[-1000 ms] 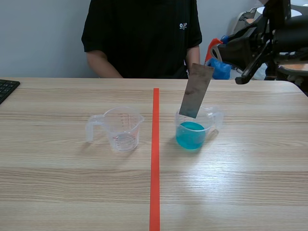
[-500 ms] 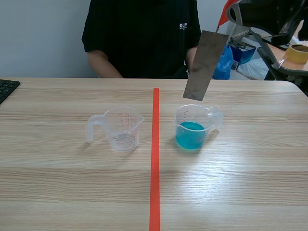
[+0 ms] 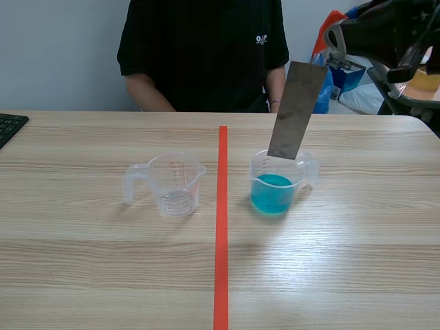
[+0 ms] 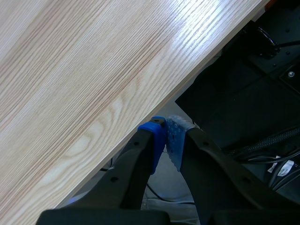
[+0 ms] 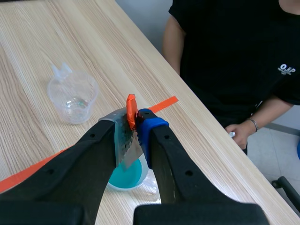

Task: Do the redox reaction experiment.
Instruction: 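Lower the plate into the blue solution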

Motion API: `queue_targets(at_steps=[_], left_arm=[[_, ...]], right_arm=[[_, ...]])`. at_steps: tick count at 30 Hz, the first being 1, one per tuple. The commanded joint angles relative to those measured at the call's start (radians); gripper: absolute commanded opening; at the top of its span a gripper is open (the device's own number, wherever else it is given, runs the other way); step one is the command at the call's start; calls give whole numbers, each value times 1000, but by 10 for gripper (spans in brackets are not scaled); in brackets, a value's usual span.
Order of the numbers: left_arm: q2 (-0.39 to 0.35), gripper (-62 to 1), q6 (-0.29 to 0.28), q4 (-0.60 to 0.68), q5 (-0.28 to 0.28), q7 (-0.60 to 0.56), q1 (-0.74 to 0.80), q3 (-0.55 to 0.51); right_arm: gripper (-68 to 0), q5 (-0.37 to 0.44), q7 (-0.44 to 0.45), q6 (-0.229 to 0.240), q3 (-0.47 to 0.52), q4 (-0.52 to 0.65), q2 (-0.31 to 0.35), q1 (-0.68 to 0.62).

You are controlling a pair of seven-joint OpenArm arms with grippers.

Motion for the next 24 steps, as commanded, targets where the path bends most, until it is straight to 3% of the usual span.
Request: queue_targets(at_steps=[1,12,24], left_arm=[[-8,-573,1,17,-7,-13,-3,-7],[-8,-573,1,17,-7,-13,-3,-7],[-8,-573,1,17,-7,-13,-3,-7]], right_arm=[[-668,9,21,6,4,-6,3,17],[-668,-136,76,6,-29,-100,-91,18],[-668,-322,202,6,-100,-257,-179,18]])
